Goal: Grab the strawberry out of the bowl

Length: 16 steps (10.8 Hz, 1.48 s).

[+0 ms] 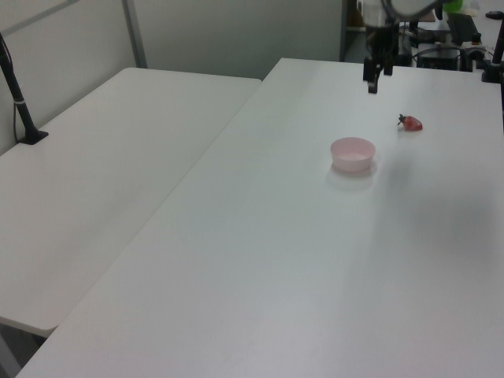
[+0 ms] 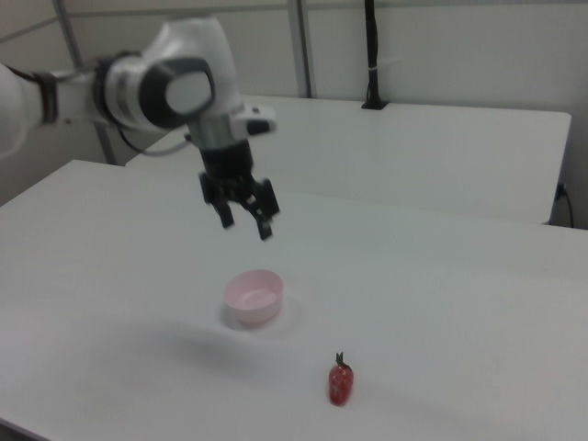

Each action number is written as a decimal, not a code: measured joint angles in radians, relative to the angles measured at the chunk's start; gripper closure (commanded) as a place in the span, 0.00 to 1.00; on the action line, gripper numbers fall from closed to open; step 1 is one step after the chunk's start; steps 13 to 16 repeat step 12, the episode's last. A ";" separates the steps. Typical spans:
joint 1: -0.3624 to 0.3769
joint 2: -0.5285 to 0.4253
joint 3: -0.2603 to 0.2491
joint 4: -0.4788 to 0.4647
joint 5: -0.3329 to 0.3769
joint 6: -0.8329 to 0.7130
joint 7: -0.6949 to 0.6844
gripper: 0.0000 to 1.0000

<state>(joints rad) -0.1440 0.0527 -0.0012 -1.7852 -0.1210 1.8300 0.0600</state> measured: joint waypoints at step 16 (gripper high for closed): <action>0.202 -0.098 -0.077 0.131 0.062 -0.128 -0.074 0.00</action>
